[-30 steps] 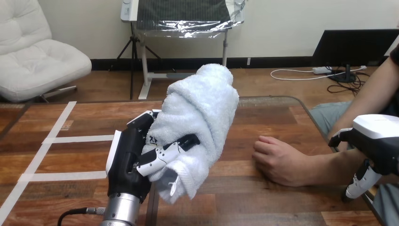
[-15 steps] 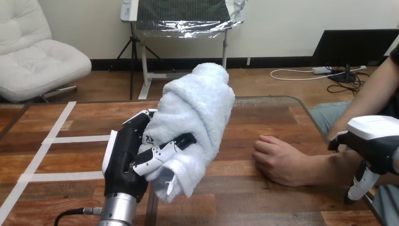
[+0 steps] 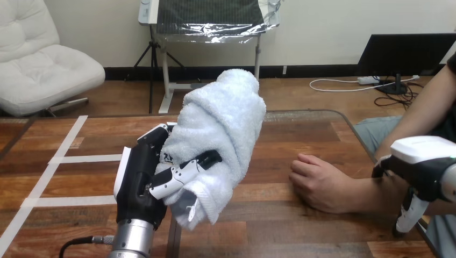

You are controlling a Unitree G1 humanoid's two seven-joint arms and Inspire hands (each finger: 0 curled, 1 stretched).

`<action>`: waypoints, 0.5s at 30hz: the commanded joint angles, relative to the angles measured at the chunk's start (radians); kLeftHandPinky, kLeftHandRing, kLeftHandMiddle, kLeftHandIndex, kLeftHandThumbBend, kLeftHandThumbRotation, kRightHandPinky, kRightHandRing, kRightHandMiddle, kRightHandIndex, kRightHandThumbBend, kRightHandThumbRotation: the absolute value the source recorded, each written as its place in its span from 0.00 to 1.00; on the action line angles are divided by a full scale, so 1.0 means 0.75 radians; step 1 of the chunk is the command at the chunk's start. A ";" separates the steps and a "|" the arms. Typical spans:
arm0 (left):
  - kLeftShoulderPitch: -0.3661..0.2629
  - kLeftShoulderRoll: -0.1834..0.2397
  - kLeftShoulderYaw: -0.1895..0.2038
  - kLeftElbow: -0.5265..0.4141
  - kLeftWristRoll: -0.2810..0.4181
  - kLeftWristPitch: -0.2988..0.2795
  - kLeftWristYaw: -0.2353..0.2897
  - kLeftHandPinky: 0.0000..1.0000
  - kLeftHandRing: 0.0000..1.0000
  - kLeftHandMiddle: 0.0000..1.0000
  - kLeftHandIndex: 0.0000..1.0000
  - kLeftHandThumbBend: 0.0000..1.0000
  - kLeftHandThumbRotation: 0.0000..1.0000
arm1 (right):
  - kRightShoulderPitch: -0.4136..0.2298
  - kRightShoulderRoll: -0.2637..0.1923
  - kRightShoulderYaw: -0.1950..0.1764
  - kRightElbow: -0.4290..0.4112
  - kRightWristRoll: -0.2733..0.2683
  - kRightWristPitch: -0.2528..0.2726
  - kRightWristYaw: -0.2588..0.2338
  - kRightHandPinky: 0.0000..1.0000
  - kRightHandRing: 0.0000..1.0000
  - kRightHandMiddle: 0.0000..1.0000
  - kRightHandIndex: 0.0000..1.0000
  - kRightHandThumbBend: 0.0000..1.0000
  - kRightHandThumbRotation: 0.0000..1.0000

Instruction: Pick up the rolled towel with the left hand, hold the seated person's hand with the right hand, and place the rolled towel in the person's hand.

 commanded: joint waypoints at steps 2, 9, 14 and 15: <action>-0.071 0.004 0.002 -0.102 -0.017 -0.044 -0.016 0.23 0.33 0.40 0.46 0.63 0.00 | -0.102 -0.024 0.021 0.040 -0.021 -0.029 -0.053 0.88 0.91 0.91 0.85 0.82 0.01; -0.065 0.001 0.005 -0.105 -0.026 -0.058 -0.027 0.23 0.33 0.40 0.47 0.62 0.00 | -0.111 -0.024 0.037 0.067 -0.022 -0.062 -0.084 0.88 0.91 0.91 0.84 0.81 0.01; -0.065 0.000 0.008 -0.108 -0.031 -0.056 -0.032 0.23 0.33 0.40 0.47 0.62 0.00 | -0.124 -0.022 0.052 0.091 -0.030 -0.084 -0.097 0.88 0.91 0.90 0.84 0.80 0.02; -0.063 0.000 0.008 -0.110 -0.030 -0.057 -0.033 0.23 0.33 0.40 0.47 0.62 0.00 | -0.125 -0.022 0.052 0.092 -0.029 -0.085 -0.097 0.88 0.91 0.90 0.84 0.80 0.02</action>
